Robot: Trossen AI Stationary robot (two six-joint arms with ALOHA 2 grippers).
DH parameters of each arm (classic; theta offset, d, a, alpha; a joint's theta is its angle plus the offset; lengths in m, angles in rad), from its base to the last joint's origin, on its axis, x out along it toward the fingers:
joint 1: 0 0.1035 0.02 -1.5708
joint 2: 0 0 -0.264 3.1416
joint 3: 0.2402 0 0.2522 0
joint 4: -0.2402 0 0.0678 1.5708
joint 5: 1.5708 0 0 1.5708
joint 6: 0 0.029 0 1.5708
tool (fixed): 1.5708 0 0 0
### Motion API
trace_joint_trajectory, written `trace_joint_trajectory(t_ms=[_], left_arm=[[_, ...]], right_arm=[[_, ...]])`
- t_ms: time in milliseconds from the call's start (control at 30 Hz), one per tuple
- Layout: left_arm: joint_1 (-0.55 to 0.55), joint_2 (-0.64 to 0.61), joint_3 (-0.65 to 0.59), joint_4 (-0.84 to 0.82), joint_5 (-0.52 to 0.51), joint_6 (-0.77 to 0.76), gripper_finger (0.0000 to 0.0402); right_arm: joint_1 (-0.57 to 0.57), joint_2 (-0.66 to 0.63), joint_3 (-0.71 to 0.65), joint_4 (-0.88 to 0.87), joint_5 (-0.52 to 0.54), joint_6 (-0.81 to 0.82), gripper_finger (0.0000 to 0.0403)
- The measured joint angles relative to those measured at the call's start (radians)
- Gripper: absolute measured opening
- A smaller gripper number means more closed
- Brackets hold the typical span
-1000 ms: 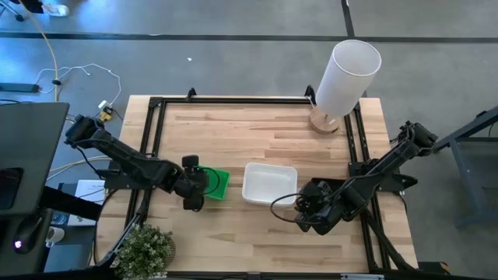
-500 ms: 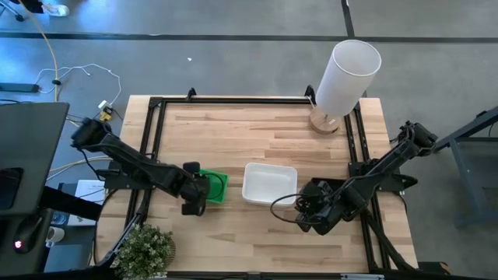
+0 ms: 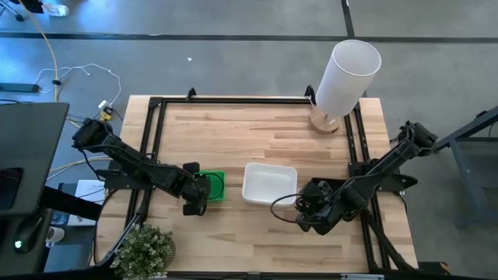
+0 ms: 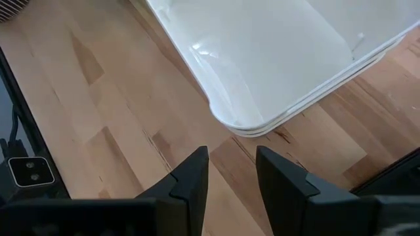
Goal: Stack baskets by color
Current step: Return to Home Position
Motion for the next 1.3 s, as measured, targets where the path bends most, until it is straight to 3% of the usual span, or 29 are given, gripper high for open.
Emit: trace_joint_trajectory(t_ms=[333, 633, 867, 1067, 1300], left_arm=[[0.0, -0.026, 0.005, -0.001, -0.023, 0.055, 0.0177], [0.028, -0.132, 0.139, -0.003, -0.025, 0.25, 0.0177], [0.079, -0.285, 0.2, 0.003, -0.017, 0.395, 0.0177], [0.122, -0.485, 0.118, 0.053, -0.017, 0.377, 0.0177], [0.126, -0.73, -0.066, 0.162, 0.019, 0.315, 0.0177]], right_arm=[[0.0, 0.0, 0.0, -0.004, 0.041, -0.048, 0.0116], [-0.088, -0.004, 0.0, -0.001, 0.102, -0.393, 0.0116], [-0.225, -0.116, 0.0, 0.014, 0.092, -0.624, 0.0116], [-0.247, -0.238, -0.013, 0.055, 0.115, -0.781, 0.0116], [-0.226, -0.436, -0.224, 0.191, 0.151, -0.81, 0.0116]])
